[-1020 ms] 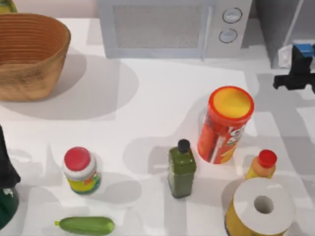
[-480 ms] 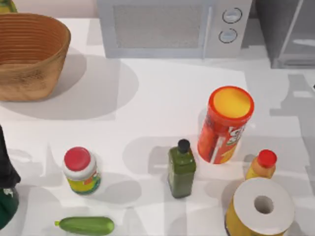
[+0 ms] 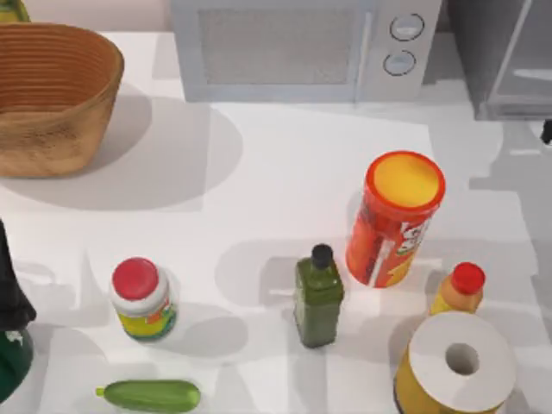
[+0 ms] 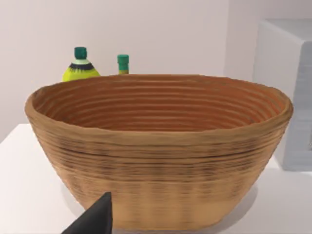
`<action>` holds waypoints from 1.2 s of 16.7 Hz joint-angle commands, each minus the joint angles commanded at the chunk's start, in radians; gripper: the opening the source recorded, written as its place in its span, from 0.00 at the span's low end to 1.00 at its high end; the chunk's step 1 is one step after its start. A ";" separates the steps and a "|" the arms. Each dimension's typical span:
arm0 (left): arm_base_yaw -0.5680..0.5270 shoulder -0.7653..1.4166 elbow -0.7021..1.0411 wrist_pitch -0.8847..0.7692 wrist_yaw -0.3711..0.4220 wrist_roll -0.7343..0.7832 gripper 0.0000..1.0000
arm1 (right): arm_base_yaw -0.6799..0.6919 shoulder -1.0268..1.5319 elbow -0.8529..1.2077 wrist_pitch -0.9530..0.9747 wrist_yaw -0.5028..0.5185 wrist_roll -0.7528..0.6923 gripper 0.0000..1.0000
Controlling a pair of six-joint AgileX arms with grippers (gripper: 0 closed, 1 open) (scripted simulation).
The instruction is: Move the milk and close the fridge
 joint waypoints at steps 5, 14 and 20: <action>0.000 0.000 0.000 0.000 0.000 0.000 1.00 | -0.033 0.188 0.346 -0.342 -0.042 -0.031 0.00; 0.000 0.000 0.000 0.000 0.000 0.000 1.00 | -0.123 0.538 1.134 -1.163 -0.118 -0.096 0.00; 0.000 0.000 0.000 0.000 0.000 0.000 1.00 | -0.184 0.652 1.368 -1.414 -0.124 -0.101 0.00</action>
